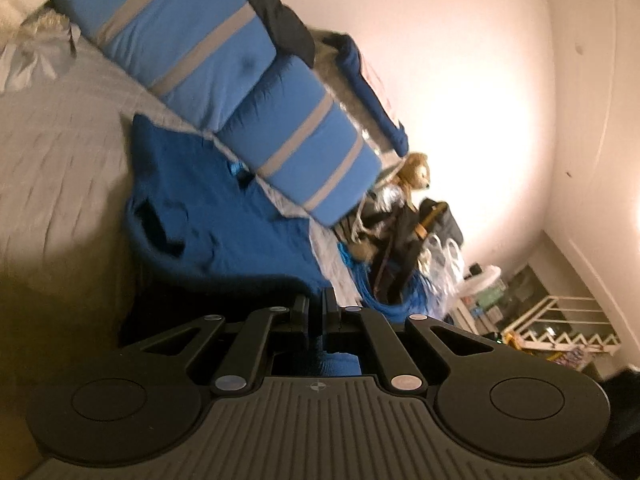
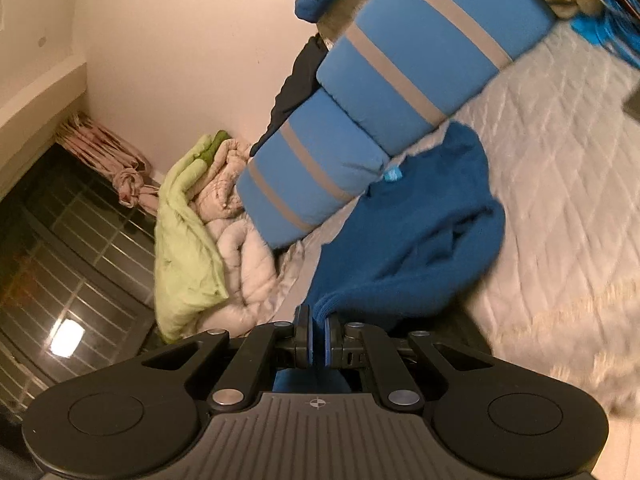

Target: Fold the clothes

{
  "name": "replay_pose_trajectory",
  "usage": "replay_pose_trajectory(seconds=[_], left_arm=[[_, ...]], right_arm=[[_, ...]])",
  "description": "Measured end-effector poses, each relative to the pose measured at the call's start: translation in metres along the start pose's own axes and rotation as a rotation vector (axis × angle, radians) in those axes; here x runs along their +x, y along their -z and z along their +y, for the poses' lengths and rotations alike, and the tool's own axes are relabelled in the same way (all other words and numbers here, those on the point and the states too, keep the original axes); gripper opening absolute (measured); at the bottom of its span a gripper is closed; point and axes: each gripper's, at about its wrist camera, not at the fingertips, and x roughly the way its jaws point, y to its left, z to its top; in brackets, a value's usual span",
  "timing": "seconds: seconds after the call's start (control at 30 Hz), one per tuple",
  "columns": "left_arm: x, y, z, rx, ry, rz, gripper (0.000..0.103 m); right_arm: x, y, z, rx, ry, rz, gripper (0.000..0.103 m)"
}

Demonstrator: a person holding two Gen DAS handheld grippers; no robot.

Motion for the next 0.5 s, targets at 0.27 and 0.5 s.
replay_pose_trajectory(seconds=[0.27,0.5], left_arm=[[0.026,-0.041,-0.006,0.056,-0.158,-0.069,0.005],[0.040,-0.073,-0.006,0.056,-0.184,-0.129,0.005]], right_arm=[[0.034,-0.049,0.000,-0.055,0.070,-0.068,0.007],[0.057,-0.075,0.005,-0.081,0.085,-0.103,0.008]])
